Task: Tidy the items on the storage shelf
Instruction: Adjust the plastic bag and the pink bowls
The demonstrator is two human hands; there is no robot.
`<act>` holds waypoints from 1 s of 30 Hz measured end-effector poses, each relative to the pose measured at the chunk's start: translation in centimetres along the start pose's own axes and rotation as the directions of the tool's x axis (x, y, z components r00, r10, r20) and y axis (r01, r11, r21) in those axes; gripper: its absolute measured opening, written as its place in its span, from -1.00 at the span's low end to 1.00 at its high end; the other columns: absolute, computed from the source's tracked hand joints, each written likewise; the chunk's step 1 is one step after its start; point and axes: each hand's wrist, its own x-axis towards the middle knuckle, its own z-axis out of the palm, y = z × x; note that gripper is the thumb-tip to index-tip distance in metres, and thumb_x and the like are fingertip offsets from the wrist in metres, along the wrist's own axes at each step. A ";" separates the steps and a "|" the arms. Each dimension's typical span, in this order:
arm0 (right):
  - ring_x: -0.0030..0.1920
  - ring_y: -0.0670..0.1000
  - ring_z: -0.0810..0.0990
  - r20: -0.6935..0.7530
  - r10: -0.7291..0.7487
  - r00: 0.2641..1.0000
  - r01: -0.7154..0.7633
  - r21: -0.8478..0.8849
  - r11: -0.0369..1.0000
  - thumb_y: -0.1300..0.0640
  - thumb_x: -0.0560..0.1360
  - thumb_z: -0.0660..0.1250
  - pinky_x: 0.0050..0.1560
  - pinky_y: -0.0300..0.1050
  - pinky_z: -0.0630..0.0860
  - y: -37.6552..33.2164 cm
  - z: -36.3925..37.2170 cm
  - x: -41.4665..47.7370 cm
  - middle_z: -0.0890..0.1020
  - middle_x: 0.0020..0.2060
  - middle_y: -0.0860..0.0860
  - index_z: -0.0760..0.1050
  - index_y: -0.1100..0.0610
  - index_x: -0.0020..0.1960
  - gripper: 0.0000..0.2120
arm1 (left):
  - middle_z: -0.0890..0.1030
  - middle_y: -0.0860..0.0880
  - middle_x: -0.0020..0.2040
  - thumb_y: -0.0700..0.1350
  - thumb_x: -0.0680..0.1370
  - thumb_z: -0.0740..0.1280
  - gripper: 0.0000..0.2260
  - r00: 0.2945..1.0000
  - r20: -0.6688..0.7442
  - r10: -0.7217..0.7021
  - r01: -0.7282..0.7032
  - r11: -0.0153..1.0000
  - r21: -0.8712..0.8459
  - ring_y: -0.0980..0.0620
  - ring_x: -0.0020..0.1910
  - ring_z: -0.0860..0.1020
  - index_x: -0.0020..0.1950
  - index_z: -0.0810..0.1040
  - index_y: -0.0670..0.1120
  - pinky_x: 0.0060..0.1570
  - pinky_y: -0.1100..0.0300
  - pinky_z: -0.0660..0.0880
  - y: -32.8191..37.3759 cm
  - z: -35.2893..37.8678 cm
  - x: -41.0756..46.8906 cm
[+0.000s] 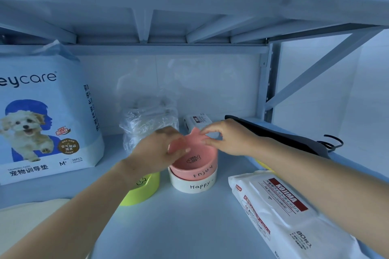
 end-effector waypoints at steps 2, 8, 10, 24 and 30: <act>0.06 -0.11 0.55 -0.033 0.027 0.999 -0.026 0.021 0.999 -0.09 0.47 0.35 0.07 -0.23 0.41 0.7 -0.1 1.1 0.62 0.14 -0.10 0.56 -0.02 0.18 -0.69 | 0.52 0.11 0.10 0.07 0.50 0.32 -0.81 0.997 -0.074 -0.019 0.022 0.999 0.049 0.07 0.12 0.48 0.09 0.57 0.11 0.10 0.09 0.46 -0.4 -0.5 1.0; 0.17 -0.04 0.53 -0.090 0.041 0.995 -0.040 0.011 0.999 0.08 0.50 0.35 0.01 -0.36 0.29 2.6 -0.7 4.7 0.61 0.17 -0.01 0.55 0.09 0.20 -0.72 | 0.51 -0.05 0.22 -0.13 0.56 0.25 -0.77 0.971 -0.235 -0.051 0.091 0.983 0.160 -0.10 0.21 0.45 0.19 0.56 -0.03 0.21 0.05 0.40 -2.7 -1.9 4.9; 0.17 -0.03 0.53 -0.093 0.061 0.994 -0.059 0.025 0.998 0.08 0.50 0.35 0.02 -0.34 0.31 3.3 -0.7 5.5 0.60 0.17 -0.02 0.54 0.09 0.21 -0.72 | 0.52 -0.09 0.23 -0.15 0.57 0.24 -0.76 0.963 -0.254 -0.087 0.121 0.985 0.122 -0.12 0.23 0.45 0.21 0.56 -0.07 0.27 0.07 0.35 -3.6 -2.2 5.9; 0.27 0.09 0.45 0.149 0.144 0.978 -0.111 -0.208 0.972 0.07 0.52 0.32 0.25 -0.09 0.38 6.7 2.3 10.6 0.49 0.29 0.07 0.44 0.10 0.32 -0.62 | 0.38 0.00 0.42 0.07 0.64 0.00 -0.62 0.979 0.053 -0.198 0.170 0.927 0.335 0.00 0.40 0.33 0.39 0.38 0.04 0.36 0.02 0.28 -6.2 0.4 8.6; 0.36 0.11 0.34 0.284 0.222 0.933 -0.121 -0.333 0.935 0.03 0.56 0.25 0.31 -0.05 0.32 6.9 3.9 12.2 0.35 0.39 0.08 0.29 0.06 0.43 -0.54 | 0.24 0.05 0.50 0.11 0.63 -0.03 -0.60 0.983 0.070 -0.169 0.127 0.906 0.404 0.08 0.46 0.23 0.47 0.23 0.12 0.40 0.02 0.22 -7.3 0.4 8.5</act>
